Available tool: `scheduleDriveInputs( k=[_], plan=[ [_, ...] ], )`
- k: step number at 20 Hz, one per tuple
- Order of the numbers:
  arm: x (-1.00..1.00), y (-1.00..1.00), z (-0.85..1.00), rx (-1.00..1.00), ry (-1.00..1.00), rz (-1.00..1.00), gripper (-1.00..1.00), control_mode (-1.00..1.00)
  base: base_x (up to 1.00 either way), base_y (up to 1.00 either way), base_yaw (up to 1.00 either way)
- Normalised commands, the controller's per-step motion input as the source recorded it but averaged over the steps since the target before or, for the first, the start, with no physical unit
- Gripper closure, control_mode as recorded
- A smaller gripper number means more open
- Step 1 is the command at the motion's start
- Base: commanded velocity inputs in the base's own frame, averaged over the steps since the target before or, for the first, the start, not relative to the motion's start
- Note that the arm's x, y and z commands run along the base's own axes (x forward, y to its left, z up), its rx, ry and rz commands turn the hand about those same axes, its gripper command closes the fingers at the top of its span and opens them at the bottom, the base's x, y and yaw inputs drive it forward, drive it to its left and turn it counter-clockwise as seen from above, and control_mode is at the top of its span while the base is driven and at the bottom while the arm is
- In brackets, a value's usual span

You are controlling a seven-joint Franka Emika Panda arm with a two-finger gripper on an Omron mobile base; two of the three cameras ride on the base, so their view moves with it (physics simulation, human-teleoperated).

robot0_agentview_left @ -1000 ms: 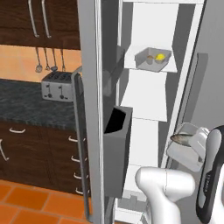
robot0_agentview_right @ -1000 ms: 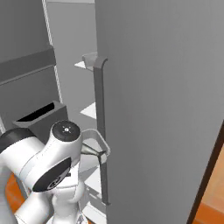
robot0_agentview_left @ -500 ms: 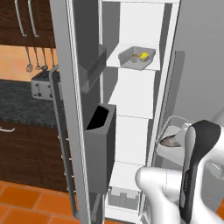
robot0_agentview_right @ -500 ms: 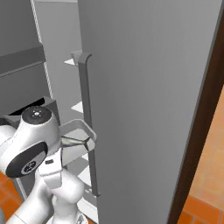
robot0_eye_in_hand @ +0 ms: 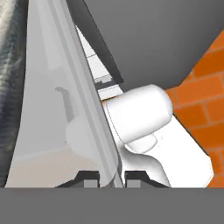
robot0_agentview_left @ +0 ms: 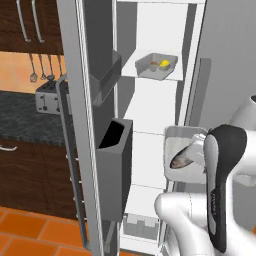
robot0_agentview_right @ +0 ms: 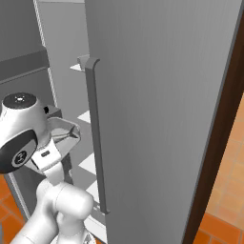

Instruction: Take the meat container that has the fish and place it on the second highest rack of the freezer. Then take the vegetable container that has the lemon and sweet potato and place it on the highest rack of the freezer.

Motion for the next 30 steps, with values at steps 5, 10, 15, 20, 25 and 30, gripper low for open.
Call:
scheduleDriveInputs(
  k=[5,10,15,20,25,30],
  plan=[
    [1.00,0.13,0.05,-0.22,-0.01,0.00,1.00,-1.00,0.00,0.00,0.00],
    [1.00,0.04,-0.01,-0.10,0.00,-0.07,1.00,-1.00,0.00,0.00,0.00],
    [0.92,0.10,-0.01,0.00,-0.01,-0.02,1.00,-1.00,0.00,0.00,0.00],
    [0.79,0.20,-0.21,0.00,-0.01,0.00,1.00,-1.00,0.00,0.00,0.00],
    [0.75,-0.23,-0.10,-0.01,-0.01,-0.03,1.00,-1.00,0.00,0.00,0.00],
    [1.00,0.00,-0.12,0.00,0.00,-0.12,1.00,-1.00,0.00,0.00,0.00]
  ],
)
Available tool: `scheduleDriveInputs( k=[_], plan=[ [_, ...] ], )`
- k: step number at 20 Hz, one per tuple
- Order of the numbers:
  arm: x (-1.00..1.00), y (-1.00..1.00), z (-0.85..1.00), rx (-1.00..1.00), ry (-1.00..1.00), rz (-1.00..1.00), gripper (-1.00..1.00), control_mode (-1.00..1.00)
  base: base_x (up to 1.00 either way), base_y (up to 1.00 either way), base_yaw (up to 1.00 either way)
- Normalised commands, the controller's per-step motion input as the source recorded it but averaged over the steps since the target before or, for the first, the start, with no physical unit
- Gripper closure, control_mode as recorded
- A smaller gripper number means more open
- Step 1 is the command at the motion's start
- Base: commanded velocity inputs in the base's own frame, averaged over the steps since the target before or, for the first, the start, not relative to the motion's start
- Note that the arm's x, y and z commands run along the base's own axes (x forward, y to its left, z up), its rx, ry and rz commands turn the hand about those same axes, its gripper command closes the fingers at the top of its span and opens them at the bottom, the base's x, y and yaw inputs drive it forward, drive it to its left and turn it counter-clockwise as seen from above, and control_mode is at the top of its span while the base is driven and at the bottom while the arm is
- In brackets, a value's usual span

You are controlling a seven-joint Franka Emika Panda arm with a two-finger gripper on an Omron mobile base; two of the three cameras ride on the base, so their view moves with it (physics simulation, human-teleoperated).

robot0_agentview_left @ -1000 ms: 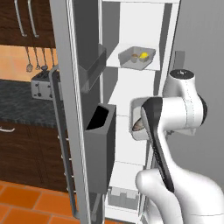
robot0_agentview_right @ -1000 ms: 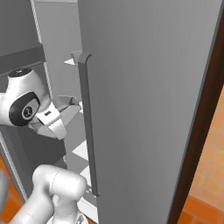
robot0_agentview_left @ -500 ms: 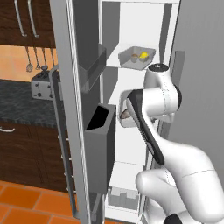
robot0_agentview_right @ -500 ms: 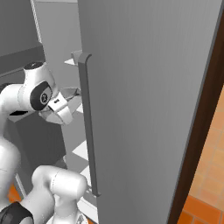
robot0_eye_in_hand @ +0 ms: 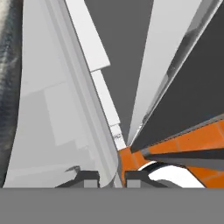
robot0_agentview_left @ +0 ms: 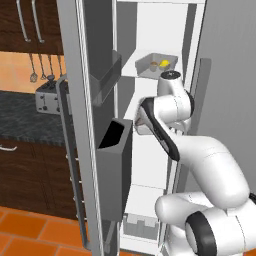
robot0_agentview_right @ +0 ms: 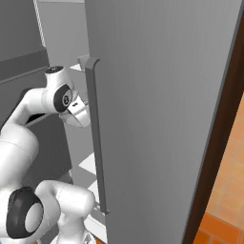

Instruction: Take the meat container that has the fish and place it on the second highest rack of the freezer. Then take the vegetable container that has the lemon and sweet potato and place it on the highest rack of the freezer.

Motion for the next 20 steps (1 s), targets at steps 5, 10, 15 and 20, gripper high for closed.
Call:
scheduleDriveInputs(
  k=[5,10,15,20],
  plan=[
    [0.57,-0.02,-0.49,-0.02,0.00,-0.04,1.00,-1.00,0.00,0.00,0.00],
    [0.80,-0.01,-0.32,0.00,-0.03,-0.01,1.00,-1.00,0.00,0.00,0.00],
    [0.94,-0.27,-0.22,-0.01,0.00,-0.04,1.00,-1.00,0.00,0.00,0.00],
    [0.95,-0.21,-0.16,-0.04,0.00,-0.02,1.00,-1.00,0.00,0.00,0.00]
  ],
)
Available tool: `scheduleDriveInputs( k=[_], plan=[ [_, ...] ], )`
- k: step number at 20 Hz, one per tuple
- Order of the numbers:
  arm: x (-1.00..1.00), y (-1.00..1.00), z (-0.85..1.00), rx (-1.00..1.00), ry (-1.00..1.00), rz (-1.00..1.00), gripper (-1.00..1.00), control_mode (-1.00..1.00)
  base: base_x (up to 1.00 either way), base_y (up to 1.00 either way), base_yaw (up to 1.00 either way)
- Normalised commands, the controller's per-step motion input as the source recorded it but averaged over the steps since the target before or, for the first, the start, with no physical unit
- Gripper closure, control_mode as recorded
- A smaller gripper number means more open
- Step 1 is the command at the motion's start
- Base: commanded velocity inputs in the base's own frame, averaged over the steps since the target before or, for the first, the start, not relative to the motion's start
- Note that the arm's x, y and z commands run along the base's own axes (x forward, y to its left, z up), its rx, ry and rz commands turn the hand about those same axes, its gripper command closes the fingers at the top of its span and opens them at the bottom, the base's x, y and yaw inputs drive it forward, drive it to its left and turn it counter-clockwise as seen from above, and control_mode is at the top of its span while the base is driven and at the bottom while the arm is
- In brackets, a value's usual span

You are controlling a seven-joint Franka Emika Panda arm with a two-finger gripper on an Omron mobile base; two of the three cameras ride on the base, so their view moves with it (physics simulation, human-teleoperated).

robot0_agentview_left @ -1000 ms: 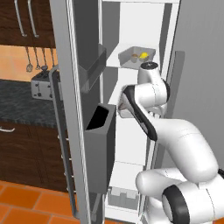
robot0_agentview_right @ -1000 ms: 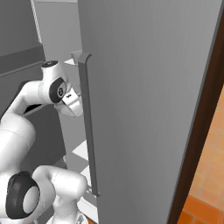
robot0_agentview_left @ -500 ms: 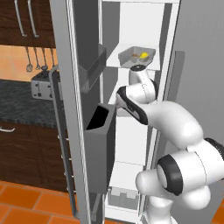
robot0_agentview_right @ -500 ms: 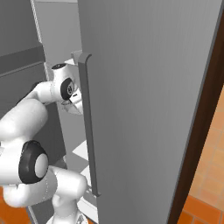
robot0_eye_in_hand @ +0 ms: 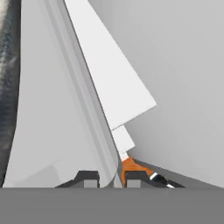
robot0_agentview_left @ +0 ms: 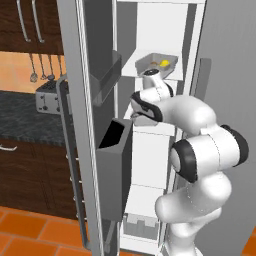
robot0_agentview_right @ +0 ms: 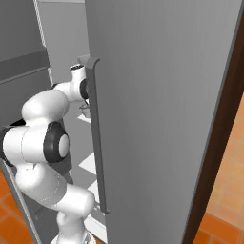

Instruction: Take the meat container that has the fish and place it on the second highest rack of the freezer. Then take the vegetable container that has the lemon and sweet potato and place it on the highest rack of the freezer.

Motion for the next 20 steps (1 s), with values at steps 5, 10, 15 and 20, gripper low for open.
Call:
scheduleDriveInputs(
  k=[5,10,15,20],
  plan=[
    [0.54,0.00,-0.82,-0.13,-0.07,0.02,1.00,-1.00,0.00,0.00,0.00],
    [0.22,-0.32,-0.58,-0.08,-0.10,0.03,-1.00,-1.00,0.00,0.00,0.00],
    [-0.70,0.00,0.13,-0.08,-0.35,-0.01,-1.00,-1.00,0.00,0.00,0.00],
    [-1.00,0.04,0.44,0.00,-0.49,-0.15,-1.00,-1.00,0.00,0.00,0.00]
  ],
)
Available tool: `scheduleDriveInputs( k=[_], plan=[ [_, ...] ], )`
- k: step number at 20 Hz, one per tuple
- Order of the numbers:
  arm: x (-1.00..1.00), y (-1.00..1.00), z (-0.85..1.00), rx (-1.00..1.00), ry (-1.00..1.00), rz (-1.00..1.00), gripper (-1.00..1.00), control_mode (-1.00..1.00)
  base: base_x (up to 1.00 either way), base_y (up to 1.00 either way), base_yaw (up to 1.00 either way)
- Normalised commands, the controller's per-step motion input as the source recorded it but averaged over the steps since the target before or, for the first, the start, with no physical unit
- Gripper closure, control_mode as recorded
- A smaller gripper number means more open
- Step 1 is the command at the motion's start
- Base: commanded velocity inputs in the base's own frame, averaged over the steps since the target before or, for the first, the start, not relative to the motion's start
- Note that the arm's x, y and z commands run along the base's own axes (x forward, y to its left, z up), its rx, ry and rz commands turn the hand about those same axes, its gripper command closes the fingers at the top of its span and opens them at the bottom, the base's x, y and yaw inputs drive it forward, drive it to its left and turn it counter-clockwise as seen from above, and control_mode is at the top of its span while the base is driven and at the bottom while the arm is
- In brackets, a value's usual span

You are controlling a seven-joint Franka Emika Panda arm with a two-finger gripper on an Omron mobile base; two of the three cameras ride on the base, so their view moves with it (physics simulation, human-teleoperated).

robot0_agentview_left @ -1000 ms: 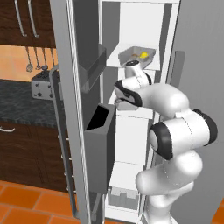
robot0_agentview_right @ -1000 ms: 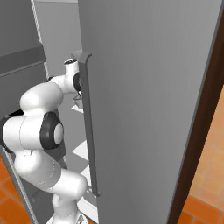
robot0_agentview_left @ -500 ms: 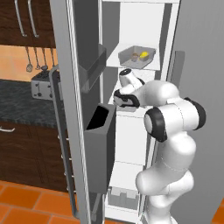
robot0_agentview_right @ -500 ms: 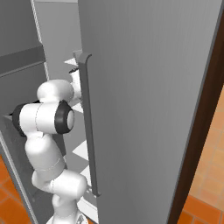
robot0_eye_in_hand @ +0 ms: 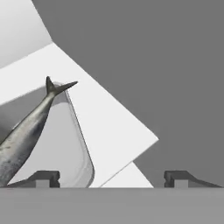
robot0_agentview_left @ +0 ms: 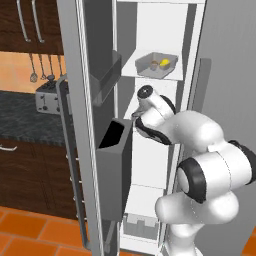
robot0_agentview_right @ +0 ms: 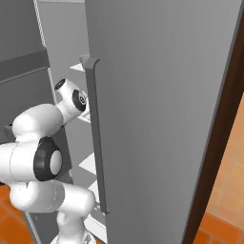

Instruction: Take the meat container that has the fish and place it on the second highest rack of the freezer. Then take the vegetable container that has the lemon and sweet potato and place it on the highest rack of the freezer.

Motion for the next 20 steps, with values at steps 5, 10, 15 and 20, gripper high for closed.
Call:
scheduleDriveInputs(
  k=[5,10,15,20],
  plan=[
    [-1.00,0.29,0.86,0.03,-0.33,-0.28,-1.00,-1.00,0.00,0.00,0.00],
    [-1.00,0.38,1.00,0.16,-0.13,-0.28,-1.00,-1.00,0.00,0.00,0.00],
    [-1.00,0.28,0.59,0.21,-0.01,-0.16,-1.00,-1.00,0.00,0.00,0.00],
    [-1.00,0.35,-0.06,0.06,-0.03,-0.02,-1.00,-1.00,0.00,0.00,0.00]
  ],
)
